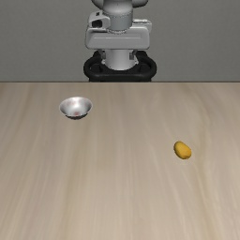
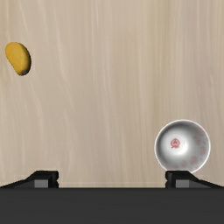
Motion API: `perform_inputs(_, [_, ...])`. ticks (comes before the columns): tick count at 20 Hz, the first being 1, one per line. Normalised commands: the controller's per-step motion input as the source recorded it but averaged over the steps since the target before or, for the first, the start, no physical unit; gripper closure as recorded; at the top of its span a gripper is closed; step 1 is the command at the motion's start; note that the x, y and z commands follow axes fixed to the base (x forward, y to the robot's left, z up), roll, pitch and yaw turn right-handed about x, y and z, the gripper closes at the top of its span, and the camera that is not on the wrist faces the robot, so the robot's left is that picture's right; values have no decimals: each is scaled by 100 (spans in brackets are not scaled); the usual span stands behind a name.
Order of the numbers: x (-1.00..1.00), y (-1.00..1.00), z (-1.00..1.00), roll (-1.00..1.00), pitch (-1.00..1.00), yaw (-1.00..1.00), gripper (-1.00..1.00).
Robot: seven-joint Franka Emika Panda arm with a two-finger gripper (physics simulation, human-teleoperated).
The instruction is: Pick the mango on the table and place it on the bowl
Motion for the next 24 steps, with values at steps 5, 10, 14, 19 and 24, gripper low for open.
perform_inputs(5, [0, 100, 0, 0, 0, 0, -100])
perform_inputs(10, [0, 100, 0, 0, 0, 0, -100])
perform_inputs(14, [0, 100, 0, 0, 0, 0, -100])
perform_inputs(19, [60, 40, 0, 0, 0, 0, -100])
perform_inputs(24, [100, 0, 0, 0, 0, 0, -100])
